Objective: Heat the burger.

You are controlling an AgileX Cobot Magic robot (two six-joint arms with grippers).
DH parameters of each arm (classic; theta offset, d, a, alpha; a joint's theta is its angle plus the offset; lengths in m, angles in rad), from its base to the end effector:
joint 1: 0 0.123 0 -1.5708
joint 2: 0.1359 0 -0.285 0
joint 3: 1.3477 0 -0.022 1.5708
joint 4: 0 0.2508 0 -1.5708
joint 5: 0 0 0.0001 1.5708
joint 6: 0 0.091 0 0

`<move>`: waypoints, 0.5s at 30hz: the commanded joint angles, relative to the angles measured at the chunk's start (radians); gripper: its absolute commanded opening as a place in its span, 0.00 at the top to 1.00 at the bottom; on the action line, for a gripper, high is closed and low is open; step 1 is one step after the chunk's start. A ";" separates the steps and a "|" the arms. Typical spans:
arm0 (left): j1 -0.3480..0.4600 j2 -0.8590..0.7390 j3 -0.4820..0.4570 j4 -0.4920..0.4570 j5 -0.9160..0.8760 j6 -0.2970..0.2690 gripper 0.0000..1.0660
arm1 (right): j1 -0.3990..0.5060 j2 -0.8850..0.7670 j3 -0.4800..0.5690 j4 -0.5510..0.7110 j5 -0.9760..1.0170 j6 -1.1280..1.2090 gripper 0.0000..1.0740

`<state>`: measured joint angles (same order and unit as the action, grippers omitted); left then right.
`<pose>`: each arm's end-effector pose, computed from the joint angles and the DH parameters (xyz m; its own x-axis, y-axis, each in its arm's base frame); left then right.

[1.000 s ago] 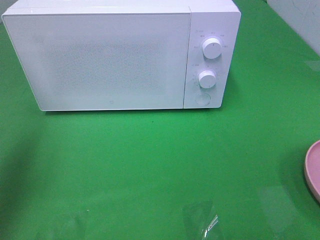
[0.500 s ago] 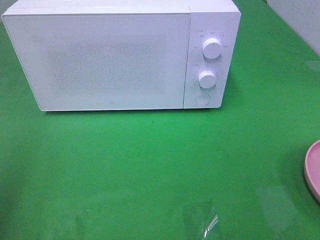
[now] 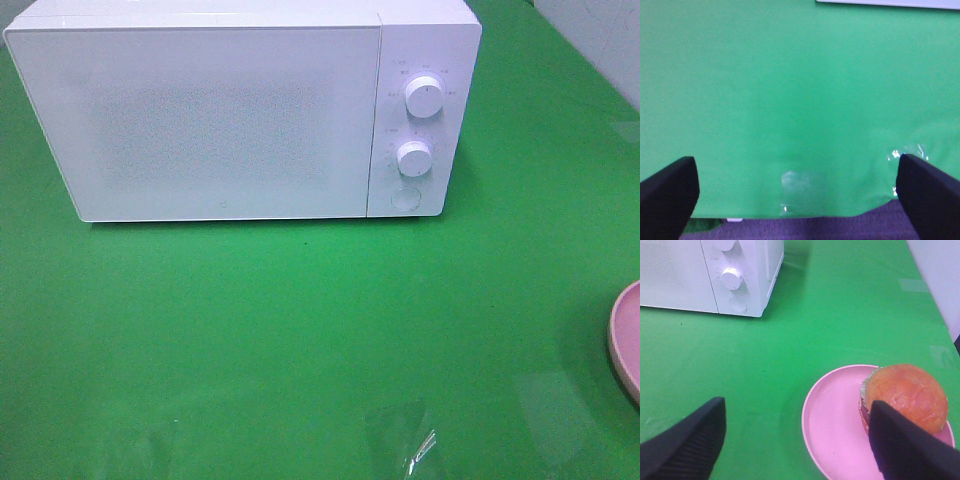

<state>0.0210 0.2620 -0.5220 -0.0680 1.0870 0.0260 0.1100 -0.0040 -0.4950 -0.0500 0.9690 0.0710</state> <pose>0.0328 -0.0048 0.2782 -0.6734 -0.0198 -0.7390 0.0197 0.9988 -0.0447 -0.0010 -0.0039 0.2835 -0.3734 0.0016 -0.9276 -0.0558 0.9981 0.0242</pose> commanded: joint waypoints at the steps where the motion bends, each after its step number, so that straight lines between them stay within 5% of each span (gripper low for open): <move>1: 0.003 -0.077 0.004 -0.024 -0.016 -0.006 0.05 | -0.005 -0.026 0.004 0.005 -0.011 0.004 0.29; 7: 0.003 -0.291 0.004 -0.026 -0.017 -0.006 0.05 | -0.005 -0.026 0.004 0.005 -0.011 0.004 0.29; 15: 0.003 -0.289 0.005 -0.031 -0.017 -0.006 0.05 | -0.005 -0.025 0.004 0.005 -0.011 0.004 0.29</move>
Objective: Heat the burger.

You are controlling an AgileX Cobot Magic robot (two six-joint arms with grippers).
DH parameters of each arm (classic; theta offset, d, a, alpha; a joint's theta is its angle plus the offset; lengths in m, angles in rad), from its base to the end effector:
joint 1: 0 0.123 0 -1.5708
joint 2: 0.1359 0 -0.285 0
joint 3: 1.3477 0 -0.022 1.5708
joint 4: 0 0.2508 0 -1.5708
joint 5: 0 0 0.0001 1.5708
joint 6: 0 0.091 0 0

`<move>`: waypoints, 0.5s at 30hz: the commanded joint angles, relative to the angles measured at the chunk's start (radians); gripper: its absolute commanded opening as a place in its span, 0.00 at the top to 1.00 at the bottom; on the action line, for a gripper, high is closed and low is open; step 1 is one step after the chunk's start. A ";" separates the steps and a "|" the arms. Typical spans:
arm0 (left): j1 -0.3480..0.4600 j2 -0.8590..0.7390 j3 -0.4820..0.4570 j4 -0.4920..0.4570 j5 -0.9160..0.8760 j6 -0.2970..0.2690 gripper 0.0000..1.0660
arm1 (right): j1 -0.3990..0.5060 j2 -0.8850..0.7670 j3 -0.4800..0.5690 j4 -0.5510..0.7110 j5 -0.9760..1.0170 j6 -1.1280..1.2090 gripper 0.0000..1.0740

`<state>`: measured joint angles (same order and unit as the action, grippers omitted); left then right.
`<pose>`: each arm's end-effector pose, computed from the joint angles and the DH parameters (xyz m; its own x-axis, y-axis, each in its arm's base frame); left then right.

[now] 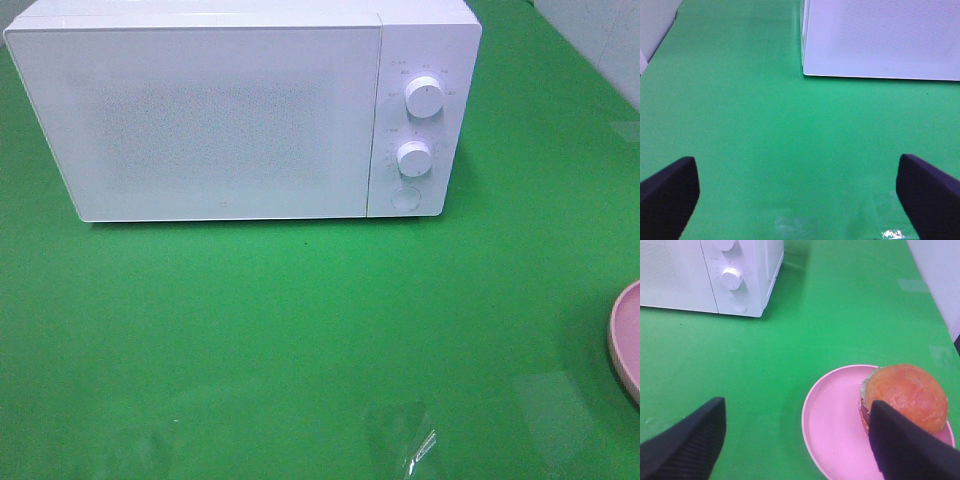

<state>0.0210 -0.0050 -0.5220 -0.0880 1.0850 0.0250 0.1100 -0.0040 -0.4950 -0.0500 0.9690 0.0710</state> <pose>-0.0093 -0.0073 0.2816 -0.4528 -0.0256 -0.8912 0.0411 0.9979 -0.0496 -0.0010 -0.0039 0.2835 -0.3734 0.0016 -0.9276 -0.0558 0.9981 0.0242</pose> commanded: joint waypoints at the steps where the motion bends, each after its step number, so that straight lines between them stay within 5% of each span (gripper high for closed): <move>1: 0.003 -0.022 0.005 -0.011 -0.015 -0.005 0.05 | -0.005 -0.025 0.004 0.005 -0.011 0.004 0.29; 15: 0.003 -0.022 0.005 -0.009 -0.015 -0.004 0.05 | -0.005 -0.025 0.004 0.005 -0.011 0.004 0.29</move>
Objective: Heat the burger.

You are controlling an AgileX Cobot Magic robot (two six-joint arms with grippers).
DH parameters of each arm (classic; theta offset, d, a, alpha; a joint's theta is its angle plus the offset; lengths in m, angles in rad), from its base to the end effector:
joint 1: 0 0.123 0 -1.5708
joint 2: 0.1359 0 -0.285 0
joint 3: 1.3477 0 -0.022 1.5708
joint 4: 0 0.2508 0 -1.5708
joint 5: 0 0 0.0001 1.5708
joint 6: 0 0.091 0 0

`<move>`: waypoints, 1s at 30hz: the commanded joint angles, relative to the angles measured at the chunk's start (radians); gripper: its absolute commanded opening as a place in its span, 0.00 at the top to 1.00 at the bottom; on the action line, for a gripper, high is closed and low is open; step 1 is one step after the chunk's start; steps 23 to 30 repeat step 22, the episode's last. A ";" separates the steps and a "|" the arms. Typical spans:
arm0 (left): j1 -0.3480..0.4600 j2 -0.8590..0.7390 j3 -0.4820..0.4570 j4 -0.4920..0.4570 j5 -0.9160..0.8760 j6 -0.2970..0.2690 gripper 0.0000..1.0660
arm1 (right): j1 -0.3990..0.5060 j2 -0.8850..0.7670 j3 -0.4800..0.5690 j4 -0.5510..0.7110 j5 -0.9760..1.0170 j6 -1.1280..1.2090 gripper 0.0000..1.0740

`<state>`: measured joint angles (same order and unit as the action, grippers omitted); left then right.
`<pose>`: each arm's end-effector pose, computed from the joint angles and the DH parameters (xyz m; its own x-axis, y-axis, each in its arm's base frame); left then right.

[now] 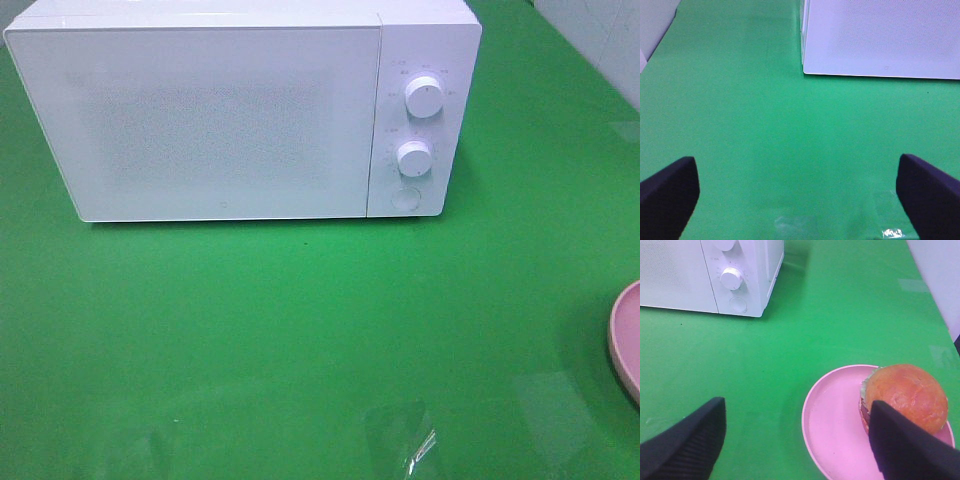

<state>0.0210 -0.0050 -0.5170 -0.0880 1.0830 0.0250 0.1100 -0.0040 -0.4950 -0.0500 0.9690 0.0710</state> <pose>-0.0086 -0.0073 0.2804 -0.4555 -0.0259 -0.8899 0.0408 0.9979 -0.0499 -0.0010 -0.0039 0.2835 -0.3734 0.0016 -0.9276 -0.0558 0.9981 0.0242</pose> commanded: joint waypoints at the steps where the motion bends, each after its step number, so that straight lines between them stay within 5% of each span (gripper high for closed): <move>1: 0.003 -0.022 0.000 -0.009 -0.013 -0.004 0.05 | -0.005 -0.025 0.004 0.005 -0.011 0.004 0.29; 30: 0.003 -0.022 0.000 -0.009 -0.013 -0.004 0.05 | -0.005 -0.025 0.004 0.005 -0.011 0.004 0.29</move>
